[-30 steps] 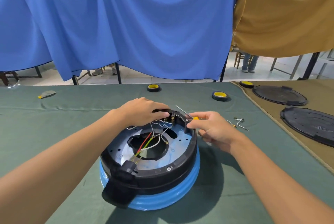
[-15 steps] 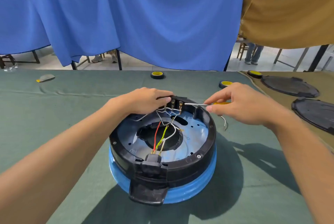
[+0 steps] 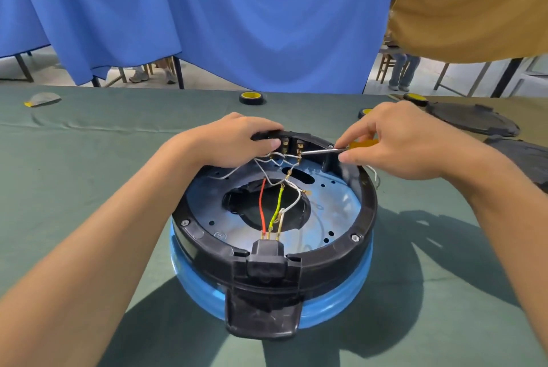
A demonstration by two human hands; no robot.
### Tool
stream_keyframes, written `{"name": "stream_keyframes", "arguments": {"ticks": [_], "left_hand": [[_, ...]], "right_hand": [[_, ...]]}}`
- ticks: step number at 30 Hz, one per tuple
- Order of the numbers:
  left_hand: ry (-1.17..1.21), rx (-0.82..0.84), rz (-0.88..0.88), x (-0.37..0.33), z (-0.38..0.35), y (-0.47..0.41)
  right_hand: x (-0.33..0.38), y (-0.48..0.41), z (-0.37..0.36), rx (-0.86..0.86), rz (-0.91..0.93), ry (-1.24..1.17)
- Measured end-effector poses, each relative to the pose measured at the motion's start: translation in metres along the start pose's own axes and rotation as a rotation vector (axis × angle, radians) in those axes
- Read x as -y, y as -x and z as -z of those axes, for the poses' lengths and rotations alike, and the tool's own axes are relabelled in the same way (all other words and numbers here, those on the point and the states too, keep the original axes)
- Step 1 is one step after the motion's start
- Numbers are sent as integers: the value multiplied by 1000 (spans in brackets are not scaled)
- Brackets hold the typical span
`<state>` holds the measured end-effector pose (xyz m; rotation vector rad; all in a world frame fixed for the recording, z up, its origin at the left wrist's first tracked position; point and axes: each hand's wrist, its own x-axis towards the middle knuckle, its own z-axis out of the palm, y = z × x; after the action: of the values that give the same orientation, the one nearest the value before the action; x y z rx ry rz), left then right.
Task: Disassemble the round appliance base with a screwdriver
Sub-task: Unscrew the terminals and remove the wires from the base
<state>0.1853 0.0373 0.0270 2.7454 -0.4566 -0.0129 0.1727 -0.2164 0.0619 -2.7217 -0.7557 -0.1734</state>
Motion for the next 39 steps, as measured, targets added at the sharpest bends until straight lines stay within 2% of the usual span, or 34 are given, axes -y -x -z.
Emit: {"name": "stream_keyframes", "arguments": {"ticks": [4,7,18,26,31,34,39], "left_hand": [[27,54,9,2,3,1],[62,65,-19,2,3,4],[61,48,-63,-2,3,3],[66,52,-50,-4,2,4],[53,49,-38,-5,3,5],[62,44,-33,-4,2,5],[60,43,-27,-3,2,4]], "right_hand": [[4,-1,-5,-72,17,107],[8,-1,-7,-63,29,135],[11,-1,-11,-65,53,108],[5,-48,24,284,94,50],[9,-64,33,373,67,14],[5,-55,27,330,99,49],[-3,-23,14,137,95,88]]}}
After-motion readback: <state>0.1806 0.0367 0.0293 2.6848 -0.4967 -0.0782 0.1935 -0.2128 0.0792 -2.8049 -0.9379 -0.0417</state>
